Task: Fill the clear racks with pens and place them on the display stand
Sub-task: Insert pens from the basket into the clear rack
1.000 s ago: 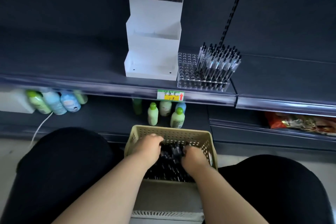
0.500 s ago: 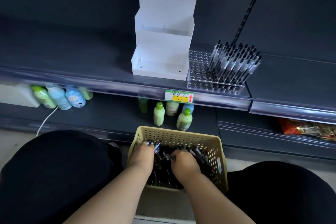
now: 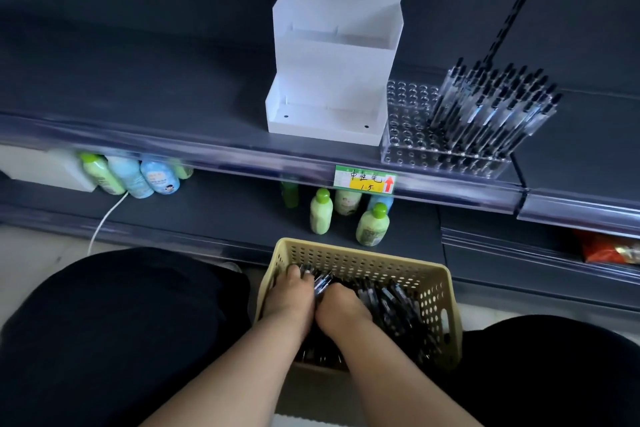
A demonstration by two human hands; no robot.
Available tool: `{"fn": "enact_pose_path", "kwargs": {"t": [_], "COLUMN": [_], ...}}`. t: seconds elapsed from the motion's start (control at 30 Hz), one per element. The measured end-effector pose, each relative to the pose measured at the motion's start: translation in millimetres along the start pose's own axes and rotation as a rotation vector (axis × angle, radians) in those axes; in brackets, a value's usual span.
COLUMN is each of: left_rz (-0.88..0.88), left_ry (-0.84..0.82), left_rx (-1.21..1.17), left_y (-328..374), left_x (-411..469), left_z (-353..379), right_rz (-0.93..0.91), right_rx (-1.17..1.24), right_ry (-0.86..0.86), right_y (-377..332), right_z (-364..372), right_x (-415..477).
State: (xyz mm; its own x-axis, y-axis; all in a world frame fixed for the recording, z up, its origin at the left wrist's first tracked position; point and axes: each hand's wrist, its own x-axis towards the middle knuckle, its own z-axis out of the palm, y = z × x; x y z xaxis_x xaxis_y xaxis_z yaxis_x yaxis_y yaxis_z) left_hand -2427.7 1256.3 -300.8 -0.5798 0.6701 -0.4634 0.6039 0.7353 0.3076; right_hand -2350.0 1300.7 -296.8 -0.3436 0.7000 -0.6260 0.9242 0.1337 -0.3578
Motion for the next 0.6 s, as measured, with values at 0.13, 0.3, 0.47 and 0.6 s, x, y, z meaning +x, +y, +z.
{"fn": "enact_pose_path", "kwargs": {"t": [0.13, 0.3, 0.47, 0.6], "left_rz": [-0.03, -0.013, 0.112, 0.126], "left_ry": [-0.022, -0.071, -0.081, -0.073], "left_rx": [-0.056, 0.015, 0.135, 0.147], "left_y": [0.9, 0.1, -2.5, -4.2], "left_x": [0.8, 1.3, 0.9, -2.7], "left_z": [-0.8, -2.1, -0.3, -2.5], "right_rz": [0.061, 0.101, 0.12, 0.149], "right_rx": [0.082, 0.16, 0.262, 0.342], "right_ry": [-0.021, -0.028, -0.006, 0.015], "right_y": [-1.3, -0.2, 4.0, 5.6], "right_z": [3.1, 4.2, 7.3, 7.8], "right_x": [6.2, 13.4, 14.5, 15.6]}}
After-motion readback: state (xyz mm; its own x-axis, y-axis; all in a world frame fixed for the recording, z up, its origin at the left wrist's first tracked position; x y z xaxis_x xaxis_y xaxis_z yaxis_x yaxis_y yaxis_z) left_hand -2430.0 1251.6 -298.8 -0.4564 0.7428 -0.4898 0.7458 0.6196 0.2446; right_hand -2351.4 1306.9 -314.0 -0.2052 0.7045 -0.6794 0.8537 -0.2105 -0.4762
